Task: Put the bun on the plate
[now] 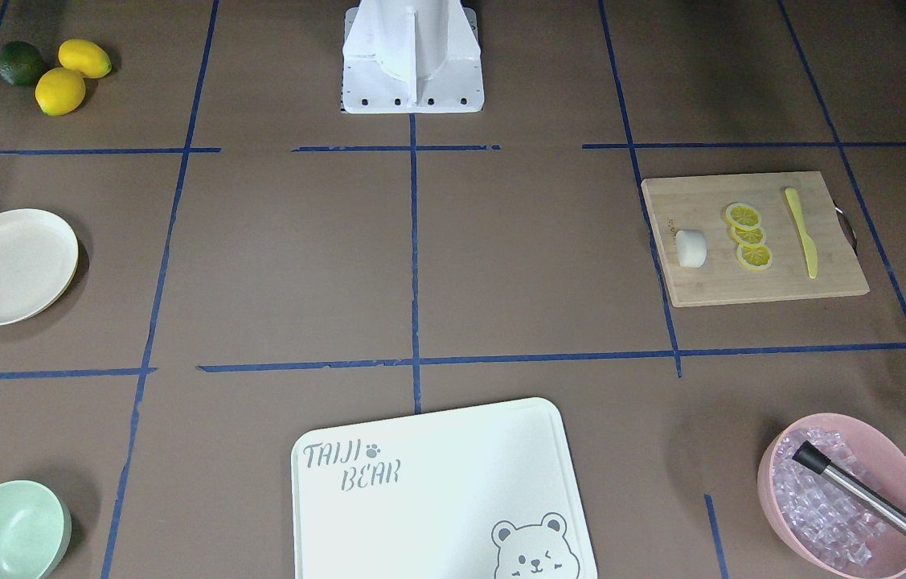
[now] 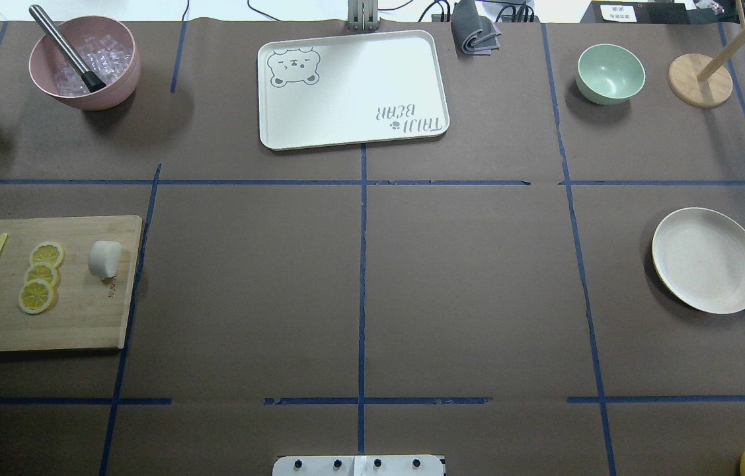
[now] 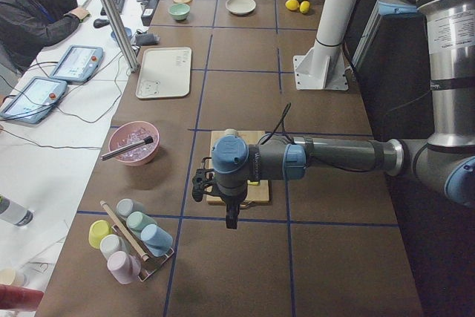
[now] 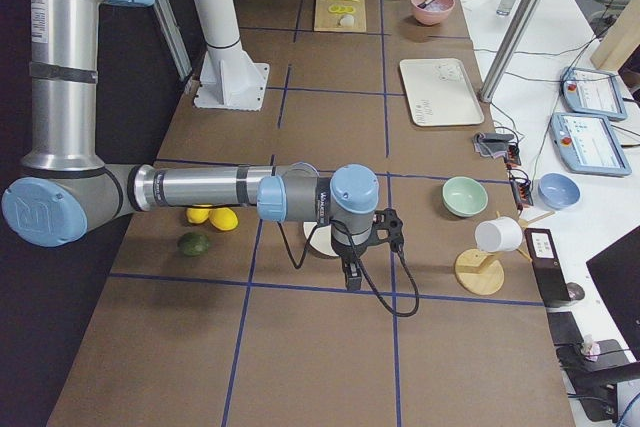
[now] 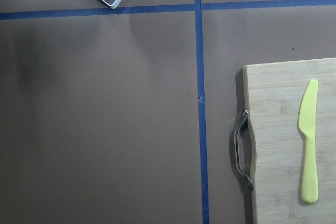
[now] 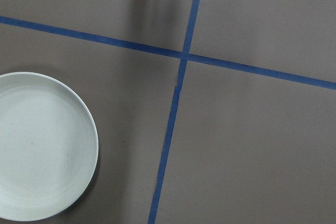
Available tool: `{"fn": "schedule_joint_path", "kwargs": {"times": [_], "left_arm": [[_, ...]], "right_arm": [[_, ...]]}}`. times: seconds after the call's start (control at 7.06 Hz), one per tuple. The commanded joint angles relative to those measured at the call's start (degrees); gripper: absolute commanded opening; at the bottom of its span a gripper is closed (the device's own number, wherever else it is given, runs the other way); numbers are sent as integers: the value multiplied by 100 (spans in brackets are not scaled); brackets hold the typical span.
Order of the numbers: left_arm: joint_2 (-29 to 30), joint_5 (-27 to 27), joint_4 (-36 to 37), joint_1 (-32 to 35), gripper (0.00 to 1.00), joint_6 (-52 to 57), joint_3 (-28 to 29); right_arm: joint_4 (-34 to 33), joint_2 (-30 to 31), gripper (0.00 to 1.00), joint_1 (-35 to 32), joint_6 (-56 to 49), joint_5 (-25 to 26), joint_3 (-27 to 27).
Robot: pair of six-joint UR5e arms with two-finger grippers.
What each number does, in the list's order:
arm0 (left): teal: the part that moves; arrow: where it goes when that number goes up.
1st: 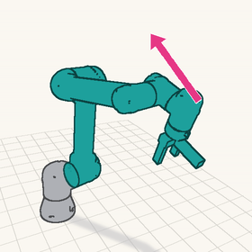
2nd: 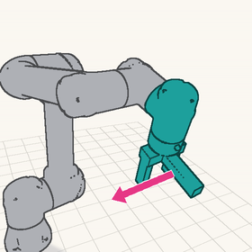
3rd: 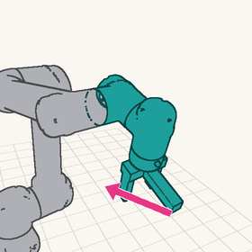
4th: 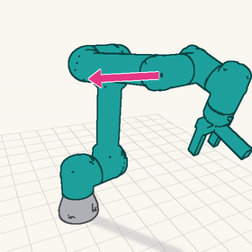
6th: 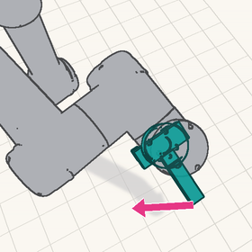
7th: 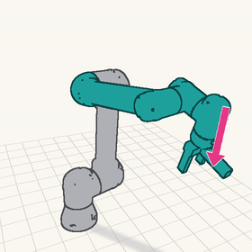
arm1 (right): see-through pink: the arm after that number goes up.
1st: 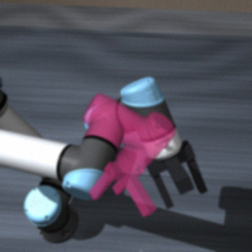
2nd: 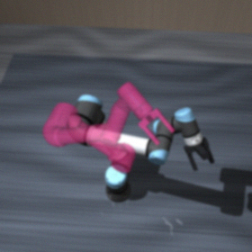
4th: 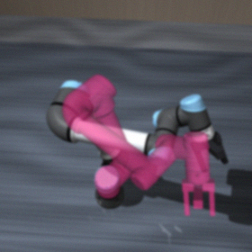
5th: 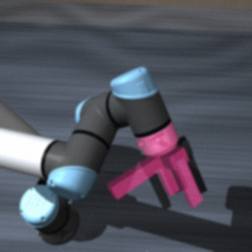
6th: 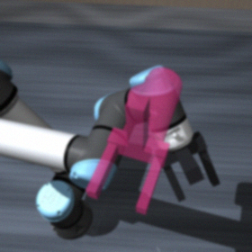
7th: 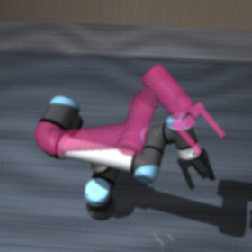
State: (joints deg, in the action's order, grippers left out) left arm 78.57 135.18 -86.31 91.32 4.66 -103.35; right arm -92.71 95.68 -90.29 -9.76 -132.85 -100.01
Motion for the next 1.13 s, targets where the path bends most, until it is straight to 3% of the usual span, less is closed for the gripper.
{"fn": "schedule_joint_path", "kwargs": {"times": [0.0,0.28,0.57,0.71,0.99], "left_arm": [[0,0,0,-9,100,0,-1],[0,0,-9,-9,100,0,-1],[0,9,-18,-9,100,0,-1],[0,9,-26,-9,100,0,-1],[0,9,-44,-9,100,0,-1]], "right_arm": [[-2,4,100,3,9,-4,-1],[25,-23,100,151,0,-22,-53],[60,-84,100,1061,9,-694,-72],[278,-84,100,1327,9,-1229,146],[752,-84,99,1488,131,-1305,638]]}}
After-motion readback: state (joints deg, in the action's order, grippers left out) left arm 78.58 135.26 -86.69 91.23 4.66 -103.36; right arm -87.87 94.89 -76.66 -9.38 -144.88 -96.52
